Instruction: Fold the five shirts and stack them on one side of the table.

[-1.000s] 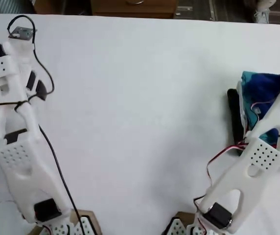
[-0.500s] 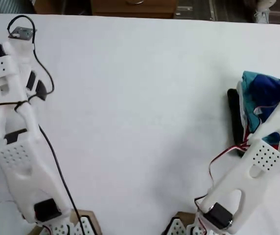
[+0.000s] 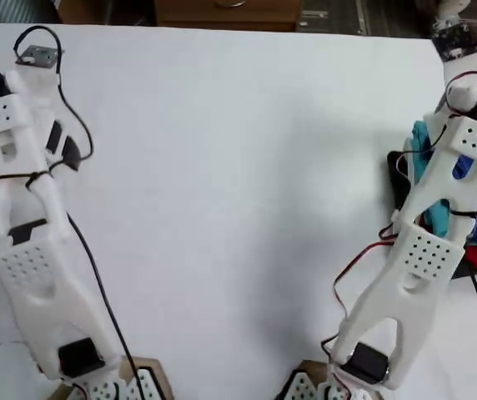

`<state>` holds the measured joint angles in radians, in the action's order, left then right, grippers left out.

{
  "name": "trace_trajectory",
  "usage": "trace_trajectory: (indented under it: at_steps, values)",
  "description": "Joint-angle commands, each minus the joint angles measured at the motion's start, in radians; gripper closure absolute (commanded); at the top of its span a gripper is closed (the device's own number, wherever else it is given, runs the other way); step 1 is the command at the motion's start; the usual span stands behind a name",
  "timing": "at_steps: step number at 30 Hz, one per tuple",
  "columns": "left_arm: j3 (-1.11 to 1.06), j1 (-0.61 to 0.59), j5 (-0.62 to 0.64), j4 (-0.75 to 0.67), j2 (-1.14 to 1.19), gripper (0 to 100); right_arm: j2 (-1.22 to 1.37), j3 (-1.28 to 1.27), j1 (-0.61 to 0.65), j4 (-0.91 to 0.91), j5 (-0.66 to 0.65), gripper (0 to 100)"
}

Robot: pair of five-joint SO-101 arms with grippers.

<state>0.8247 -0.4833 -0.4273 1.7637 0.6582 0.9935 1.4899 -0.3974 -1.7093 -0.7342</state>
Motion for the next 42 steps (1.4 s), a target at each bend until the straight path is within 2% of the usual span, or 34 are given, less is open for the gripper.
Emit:
trace_trajectory:
  at_steps: [1,7,14,25,30,32,37,42]
  values:
    - [0.004,0.009,-0.008,0.009,-0.083,78,-0.09,-0.044,0.007,-0.005,0.011,78.3]
    - [0.004,0.009,-0.008,0.008,-0.083,78,-0.084,-0.084,0.015,-0.005,0.012,79.0]
    - [0.004,0.008,-0.008,0.009,-0.084,78,-0.081,-0.078,0.073,0.021,0.014,98.1]
    - [0.004,-0.028,-0.012,0.014,-0.084,78,-0.093,-0.074,0.097,0.143,0.015,96.7]
    - [0.004,-0.028,-0.014,0.006,-0.083,78,-0.16,0.064,0.104,-0.002,0.077,79.5]
    - [0.007,-0.026,-0.014,0.006,-0.083,78,-0.206,0.071,0.087,-0.008,0.08,77.4]
    - [0.013,-0.026,-0.015,-0.009,-0.083,78,-0.404,-0.164,0.002,-0.01,0.078,88.9]
    - [0.012,-0.028,-0.015,-0.02,-0.083,78,-0.707,-0.664,-0.048,-0.01,0.04,84.8]
